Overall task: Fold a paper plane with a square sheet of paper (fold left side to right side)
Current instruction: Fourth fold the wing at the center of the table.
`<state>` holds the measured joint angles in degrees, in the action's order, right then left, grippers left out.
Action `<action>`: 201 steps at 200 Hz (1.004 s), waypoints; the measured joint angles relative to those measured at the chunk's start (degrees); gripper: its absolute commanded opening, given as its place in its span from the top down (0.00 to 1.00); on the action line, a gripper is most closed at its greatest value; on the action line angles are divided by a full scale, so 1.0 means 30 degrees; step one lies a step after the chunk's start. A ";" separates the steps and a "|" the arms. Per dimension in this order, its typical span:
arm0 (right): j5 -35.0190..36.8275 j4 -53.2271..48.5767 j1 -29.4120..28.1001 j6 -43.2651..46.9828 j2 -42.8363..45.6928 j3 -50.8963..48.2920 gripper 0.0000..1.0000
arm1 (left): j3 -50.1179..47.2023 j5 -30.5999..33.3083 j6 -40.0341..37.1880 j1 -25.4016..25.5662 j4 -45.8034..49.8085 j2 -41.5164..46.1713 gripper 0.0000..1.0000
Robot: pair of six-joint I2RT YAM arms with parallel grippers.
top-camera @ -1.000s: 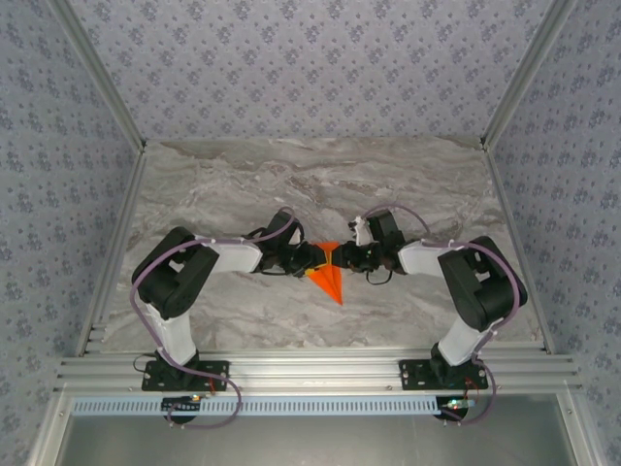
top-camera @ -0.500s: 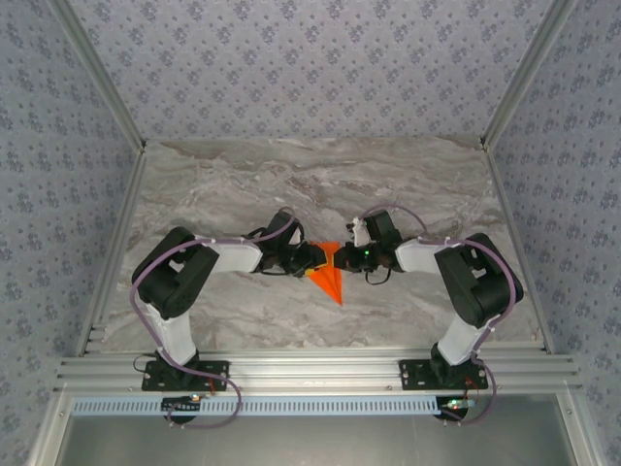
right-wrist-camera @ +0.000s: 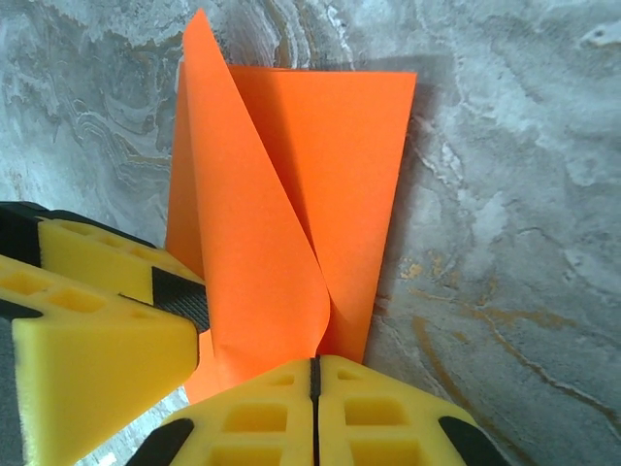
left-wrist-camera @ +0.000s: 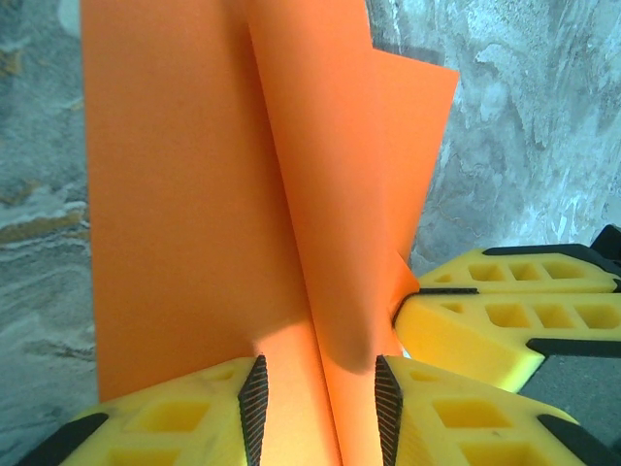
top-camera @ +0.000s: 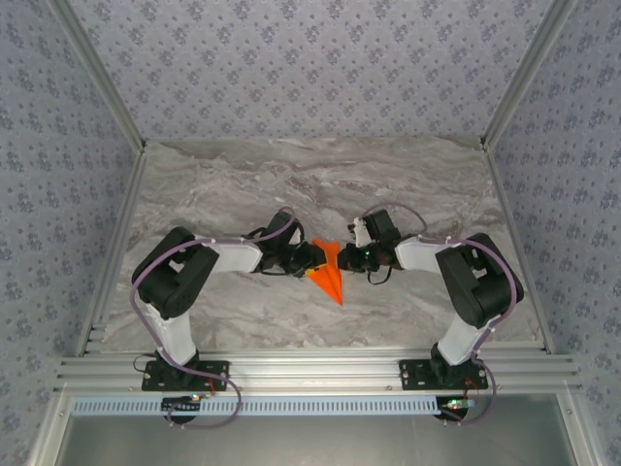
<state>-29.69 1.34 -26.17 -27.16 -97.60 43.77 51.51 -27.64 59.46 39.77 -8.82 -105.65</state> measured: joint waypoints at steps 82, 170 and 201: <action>0.0474 -0.0401 0.0000 0.0379 -0.0080 0.0146 0.92 | 0.0000 0.0000 -0.0007 0.0000 0.0000 0.0000 0.63; 0.0780 -0.0576 -0.0160 0.0379 -0.0197 0.0248 0.92 | 0.0102 0.0015 -0.0219 0.0000 0.0685 0.0372 0.60; 0.0962 -0.0860 -0.0226 0.0423 -0.0240 0.0415 0.92 | 0.0823 -0.0036 -0.0459 0.0000 0.1275 0.0940 0.63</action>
<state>-26.81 -1.23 -26.85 -25.89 -98.32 45.01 53.98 -27.75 58.08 39.77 -4.99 -102.83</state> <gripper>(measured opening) 0.083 0.388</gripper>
